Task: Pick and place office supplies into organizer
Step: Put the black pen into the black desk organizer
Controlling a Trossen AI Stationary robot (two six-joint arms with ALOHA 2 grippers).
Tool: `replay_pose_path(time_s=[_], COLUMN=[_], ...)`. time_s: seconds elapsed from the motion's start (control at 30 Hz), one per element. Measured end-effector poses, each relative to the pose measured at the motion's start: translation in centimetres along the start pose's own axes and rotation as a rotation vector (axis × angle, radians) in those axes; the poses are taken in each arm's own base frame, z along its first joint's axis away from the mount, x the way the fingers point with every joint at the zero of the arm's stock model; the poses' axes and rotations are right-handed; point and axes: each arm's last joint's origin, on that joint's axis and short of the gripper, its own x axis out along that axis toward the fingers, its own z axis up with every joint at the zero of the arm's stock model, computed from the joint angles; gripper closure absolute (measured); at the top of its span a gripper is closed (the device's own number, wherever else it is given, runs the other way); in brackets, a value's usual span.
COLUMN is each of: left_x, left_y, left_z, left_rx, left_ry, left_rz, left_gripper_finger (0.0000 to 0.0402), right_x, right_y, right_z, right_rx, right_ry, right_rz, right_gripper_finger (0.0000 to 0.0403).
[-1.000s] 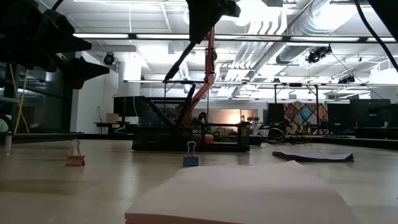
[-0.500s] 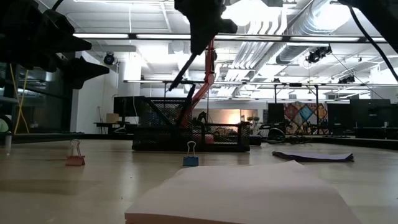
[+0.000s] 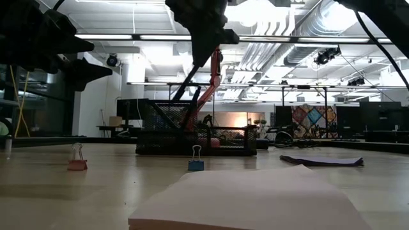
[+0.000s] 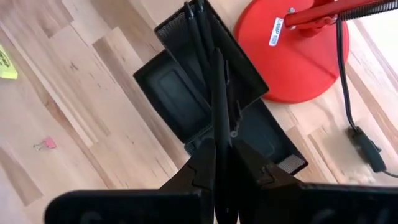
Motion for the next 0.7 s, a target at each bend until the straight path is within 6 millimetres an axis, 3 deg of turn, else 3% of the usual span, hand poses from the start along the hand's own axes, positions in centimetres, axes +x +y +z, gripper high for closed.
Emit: replay_pose_path(time_s=[0.2,0.43,0.7], left_x=[0.0,0.0,0.0], left_y=[0.0,0.0,0.0], left_z=[0.0,0.0,0.0], left_rx=[0.0,0.0,0.0], left_ry=[0.0,0.001,0.001], left_rz=[0.0,0.0,0.0], left_gripper_finger=[0.0043,0.0043,0.0043], right_x=[0.5,3.1,3.1], right_y=[-0.5,-0.6,-0.3], right_z=[0.6,1.0,1.4], right_rx=[0.014,-0.009,-0.066], right_ry=[0.014,0.076,-0.003], right_rz=[0.041,0.057,0.006], right_gripper_finger=[0.039,0.0384,0.0288])
